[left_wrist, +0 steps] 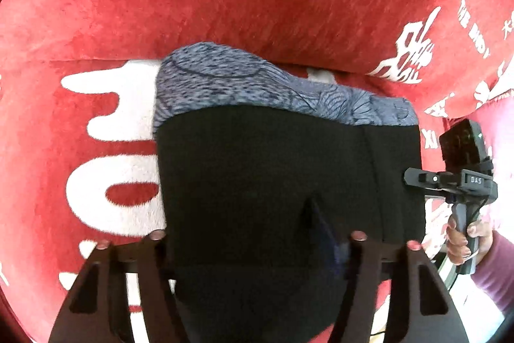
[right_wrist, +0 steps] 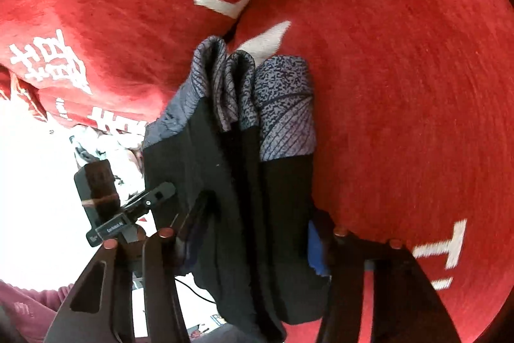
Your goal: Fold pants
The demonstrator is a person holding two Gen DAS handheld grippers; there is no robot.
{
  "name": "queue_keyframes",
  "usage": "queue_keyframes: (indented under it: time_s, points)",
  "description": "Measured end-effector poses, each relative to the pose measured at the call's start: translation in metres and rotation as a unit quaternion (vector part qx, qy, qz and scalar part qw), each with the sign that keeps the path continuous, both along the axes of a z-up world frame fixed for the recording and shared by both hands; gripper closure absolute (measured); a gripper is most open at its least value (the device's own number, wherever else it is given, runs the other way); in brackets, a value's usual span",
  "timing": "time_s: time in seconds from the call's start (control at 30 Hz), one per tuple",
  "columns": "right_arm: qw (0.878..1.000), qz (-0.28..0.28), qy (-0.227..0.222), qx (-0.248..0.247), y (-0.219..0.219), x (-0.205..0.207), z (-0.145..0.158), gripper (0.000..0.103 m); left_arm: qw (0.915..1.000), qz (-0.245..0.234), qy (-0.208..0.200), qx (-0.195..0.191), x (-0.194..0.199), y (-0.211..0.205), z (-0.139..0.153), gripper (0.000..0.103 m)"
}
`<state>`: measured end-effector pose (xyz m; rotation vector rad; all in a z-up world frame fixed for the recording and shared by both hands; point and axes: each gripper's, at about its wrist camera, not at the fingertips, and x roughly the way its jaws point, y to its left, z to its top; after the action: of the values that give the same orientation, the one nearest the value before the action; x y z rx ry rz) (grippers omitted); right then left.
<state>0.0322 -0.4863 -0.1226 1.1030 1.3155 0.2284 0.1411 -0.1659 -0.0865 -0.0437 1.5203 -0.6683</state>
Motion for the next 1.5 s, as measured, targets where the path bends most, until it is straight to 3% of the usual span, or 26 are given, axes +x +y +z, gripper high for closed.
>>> queue_keyframes:
  time_s: [0.2,0.37,0.6,0.7,0.77,0.93,1.0,1.2,1.3,1.33,1.37,1.43,1.5]
  points:
    - [0.999,-0.018,-0.011,0.031,0.0,-0.018,0.023,0.055,0.9996,-0.015,-0.008,-0.021,-0.018,0.012,0.03,0.045]
    - [0.998,-0.024,-0.013,0.051,0.035,-0.037,0.036,0.055,0.9994,-0.013,0.004,-0.031,-0.033,0.048,0.049,0.045]
    - [0.998,-0.03,-0.007,0.055,0.108,-0.054,0.034,0.055,0.9995,0.001,-0.029,0.013,-0.049,0.103,0.061,0.044]
    - [1.0,-0.019,0.01,0.019,0.134,-0.046,0.022,0.055,0.9941,0.02,-0.073,0.078,-0.051,0.127,0.042,0.044]
    - [0.998,-0.007,0.023,-0.056,0.141,-0.04,0.017,0.052,0.991,0.026,-0.08,0.104,-0.05,0.135,0.028,0.039]
    - [0.99,-0.003,0.051,-0.13,0.145,-0.035,0.011,0.033,0.9907,0.05,-0.082,0.096,-0.047,0.147,0.015,0.019]
    - [0.983,0.009,0.057,-0.174,0.148,-0.039,0.018,0.024,0.9905,0.054,-0.077,0.1,-0.048,0.146,0.016,0.019]
    - [0.966,-0.006,0.078,-0.245,0.156,-0.053,0.051,0.022,0.9828,0.016,-0.113,0.145,-0.071,0.143,0.04,0.019]
    - [0.97,-0.02,0.058,-0.234,0.156,-0.072,0.069,0.022,0.9798,-0.001,-0.127,0.154,-0.084,0.139,0.049,0.018]
    - [0.973,-0.025,0.055,-0.224,0.158,-0.077,0.072,0.022,0.9787,-0.005,-0.13,0.159,-0.089,0.138,0.051,0.013]
    - [0.975,-0.032,0.059,-0.212,0.161,-0.088,0.074,0.022,0.9781,-0.005,-0.131,0.161,-0.091,0.139,0.052,0.0]
    - [0.978,-0.051,0.071,-0.19,0.165,-0.105,0.071,0.022,0.9776,0.001,-0.134,0.162,-0.094,0.141,0.052,0.0]
    - [0.984,-0.089,0.083,-0.134,0.17,-0.132,0.059,0.022,0.9789,0.007,-0.125,0.161,-0.095,0.143,0.047,0.0]
